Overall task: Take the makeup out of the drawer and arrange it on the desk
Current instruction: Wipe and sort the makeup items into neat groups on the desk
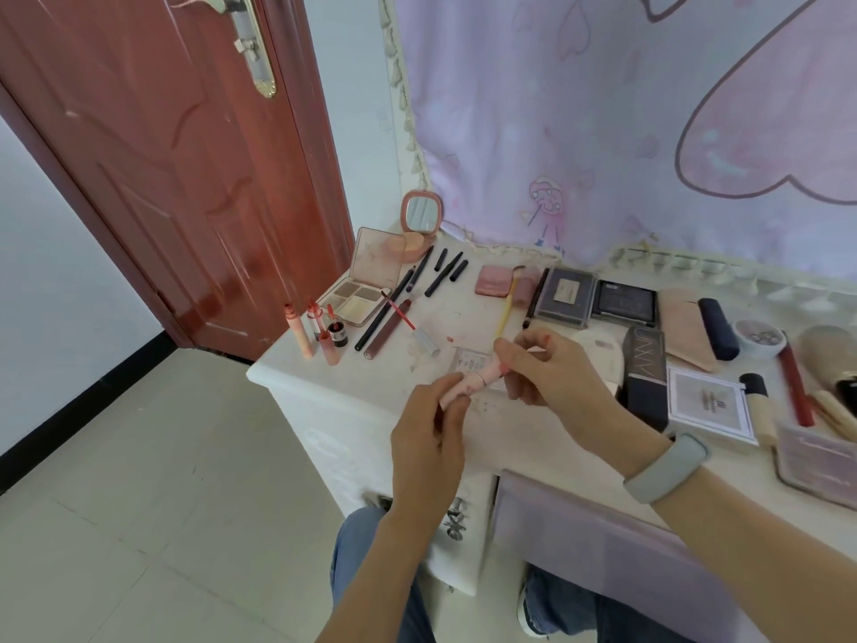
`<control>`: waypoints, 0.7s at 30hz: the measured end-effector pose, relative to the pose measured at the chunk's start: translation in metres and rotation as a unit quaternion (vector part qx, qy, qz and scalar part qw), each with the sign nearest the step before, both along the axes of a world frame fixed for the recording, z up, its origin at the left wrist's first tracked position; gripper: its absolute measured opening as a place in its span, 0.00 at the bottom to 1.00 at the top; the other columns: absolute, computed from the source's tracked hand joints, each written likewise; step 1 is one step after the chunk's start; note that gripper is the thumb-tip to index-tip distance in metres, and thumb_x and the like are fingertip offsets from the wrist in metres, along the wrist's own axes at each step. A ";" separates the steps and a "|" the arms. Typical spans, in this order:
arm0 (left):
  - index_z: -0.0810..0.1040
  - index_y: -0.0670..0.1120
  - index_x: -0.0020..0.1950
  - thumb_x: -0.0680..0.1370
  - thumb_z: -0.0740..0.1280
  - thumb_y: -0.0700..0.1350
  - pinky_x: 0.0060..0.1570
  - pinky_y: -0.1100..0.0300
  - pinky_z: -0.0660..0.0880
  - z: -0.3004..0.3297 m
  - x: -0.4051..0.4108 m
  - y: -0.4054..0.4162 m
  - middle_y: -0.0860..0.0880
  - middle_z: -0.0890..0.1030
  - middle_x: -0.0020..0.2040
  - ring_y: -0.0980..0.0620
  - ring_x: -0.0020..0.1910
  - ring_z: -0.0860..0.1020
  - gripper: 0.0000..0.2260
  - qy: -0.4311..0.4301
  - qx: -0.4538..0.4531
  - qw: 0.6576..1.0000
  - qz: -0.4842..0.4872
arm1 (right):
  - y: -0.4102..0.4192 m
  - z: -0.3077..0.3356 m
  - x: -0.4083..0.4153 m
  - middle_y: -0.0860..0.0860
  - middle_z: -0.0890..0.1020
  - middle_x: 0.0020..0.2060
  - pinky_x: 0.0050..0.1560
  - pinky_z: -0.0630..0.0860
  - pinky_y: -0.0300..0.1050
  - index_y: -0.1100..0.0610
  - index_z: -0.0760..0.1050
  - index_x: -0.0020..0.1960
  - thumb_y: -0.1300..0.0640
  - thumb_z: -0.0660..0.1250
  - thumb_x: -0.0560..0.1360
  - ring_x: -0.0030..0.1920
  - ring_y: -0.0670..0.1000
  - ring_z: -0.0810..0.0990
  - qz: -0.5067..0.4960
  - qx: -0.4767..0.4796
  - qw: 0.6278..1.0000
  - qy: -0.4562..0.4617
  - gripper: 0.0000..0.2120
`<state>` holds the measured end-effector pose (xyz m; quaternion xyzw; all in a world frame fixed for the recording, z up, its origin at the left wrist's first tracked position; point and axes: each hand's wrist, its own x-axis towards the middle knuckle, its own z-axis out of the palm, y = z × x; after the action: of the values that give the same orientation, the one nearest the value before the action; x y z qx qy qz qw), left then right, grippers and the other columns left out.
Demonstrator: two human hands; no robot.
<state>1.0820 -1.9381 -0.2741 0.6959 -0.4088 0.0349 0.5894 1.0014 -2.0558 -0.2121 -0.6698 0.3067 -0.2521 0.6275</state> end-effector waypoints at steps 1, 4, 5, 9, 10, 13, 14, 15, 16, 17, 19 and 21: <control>0.76 0.51 0.53 0.77 0.62 0.46 0.33 0.75 0.67 0.002 -0.002 -0.002 0.60 0.76 0.39 0.64 0.35 0.73 0.06 0.022 0.001 1.000 0.001 | 0.001 -0.001 -0.003 0.48 0.76 0.22 0.26 0.65 0.35 0.58 0.71 0.41 0.55 0.65 0.75 0.24 0.46 0.68 -0.007 0.000 1.000 -0.007 0.08; 0.73 0.57 0.47 0.80 0.59 0.45 0.29 0.70 0.65 0.009 -0.005 -0.007 0.59 0.73 0.28 0.60 0.28 0.69 0.07 0.105 0.013 0.994 -0.027 | 0.003 0.001 -0.010 0.44 0.75 0.22 0.29 0.64 0.35 0.56 0.72 0.42 0.58 0.63 0.77 0.26 0.44 0.67 -0.014 -0.045 0.998 -0.034 0.05; 0.73 0.57 0.46 0.80 0.58 0.44 0.28 0.68 0.65 0.012 -0.006 -0.008 0.59 0.72 0.26 0.59 0.26 0.67 0.08 0.135 0.016 0.990 -0.041 | 0.003 0.001 -0.012 0.43 0.75 0.23 0.29 0.65 0.33 0.55 0.73 0.42 0.60 0.62 0.77 0.26 0.42 0.67 -0.010 -0.061 0.997 -0.046 0.05; 0.69 0.47 0.37 0.82 0.52 0.46 0.25 0.67 0.61 0.025 -0.005 -0.012 0.56 0.66 0.23 0.59 0.24 0.62 0.15 0.209 -0.004 0.977 -0.041 | 0.008 -0.001 -0.020 0.46 0.73 0.28 0.33 0.67 0.34 0.51 0.73 0.44 0.63 0.59 0.78 0.30 0.43 0.69 0.040 -0.153 0.986 -0.058 0.09; 0.69 0.45 0.36 0.82 0.51 0.49 0.25 0.67 0.60 0.029 -0.004 -0.013 0.55 0.65 0.22 0.59 0.23 0.61 0.17 0.226 -0.010 0.973 -0.035 | 0.010 -0.003 -0.022 0.46 0.72 0.30 0.34 0.67 0.35 0.49 0.72 0.45 0.64 0.59 0.78 0.31 0.43 0.68 0.053 -0.180 0.981 -0.057 0.11; 0.71 0.49 0.28 0.81 0.51 0.54 0.23 0.67 0.62 0.036 0.001 -0.013 0.54 0.66 0.20 0.58 0.21 0.63 0.24 0.263 0.009 0.964 -0.027 | 0.013 -0.007 -0.026 0.43 0.71 0.31 0.33 0.65 0.32 0.44 0.68 0.47 0.65 0.60 0.77 0.31 0.42 0.69 0.065 -0.277 0.957 -0.048 0.15; 0.70 0.52 0.24 0.81 0.52 0.55 0.23 0.67 0.63 0.037 0.001 -0.013 0.54 0.66 0.20 0.58 0.21 0.64 0.25 0.274 0.018 0.961 -0.031 | 0.014 -0.007 -0.027 0.42 0.70 0.32 0.33 0.65 0.31 0.43 0.67 0.47 0.66 0.60 0.77 0.31 0.42 0.69 0.064 -0.305 0.949 -0.046 0.16; 0.69 0.52 0.22 0.80 0.53 0.55 0.23 0.67 0.64 0.039 0.002 -0.012 0.54 0.67 0.20 0.57 0.21 0.65 0.27 0.282 0.028 0.958 -0.036 | 0.013 -0.006 -0.027 0.42 0.70 0.32 0.33 0.65 0.32 0.43 0.66 0.47 0.66 0.60 0.77 0.31 0.42 0.69 0.062 -0.318 0.945 -0.046 0.16; 0.71 0.52 0.23 0.80 0.54 0.55 0.24 0.67 0.66 0.040 0.004 -0.012 0.53 0.70 0.21 0.56 0.22 0.68 0.26 0.280 0.038 0.958 -0.043 | 0.012 -0.006 -0.027 0.43 0.71 0.32 0.33 0.65 0.33 0.43 0.67 0.47 0.65 0.60 0.77 0.31 0.43 0.69 0.060 -0.312 0.947 -0.048 0.16; 0.73 0.52 0.27 0.80 0.56 0.54 0.26 0.67 0.68 0.042 0.005 -0.011 0.53 0.73 0.23 0.55 0.25 0.71 0.22 0.268 0.049 0.961 -0.055 | 0.011 -0.005 -0.026 0.44 0.71 0.32 0.34 0.65 0.35 0.44 0.68 0.47 0.65 0.60 0.77 0.31 0.44 0.68 0.057 -0.291 0.954 -0.049 0.15; 0.76 0.51 0.42 0.79 0.61 0.48 0.30 0.67 0.72 0.046 0.007 -0.007 0.55 0.79 0.35 0.56 0.33 0.77 0.07 0.219 0.050 0.970 -0.087 | 0.007 -0.003 -0.025 0.44 0.72 0.29 0.35 0.66 0.41 0.46 0.70 0.46 0.63 0.60 0.77 0.30 0.44 0.68 0.053 -0.233 0.970 -0.050 0.11; 0.75 0.51 0.53 0.77 0.66 0.45 0.36 0.69 0.73 0.049 0.009 -0.003 0.56 0.78 0.46 0.60 0.41 0.77 0.06 0.097 0.079 0.986 -0.112 | 0.005 -0.001 -0.026 0.42 0.75 0.27 0.34 0.66 0.42 0.49 0.70 0.46 0.63 0.60 0.77 0.30 0.44 0.68 0.060 -0.195 0.978 -0.051 0.08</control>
<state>1.0908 -1.9416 -0.2251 0.6899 -0.4267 -0.1312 0.5698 0.9755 -2.0509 -0.2131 -0.7826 0.1784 -0.3025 0.5139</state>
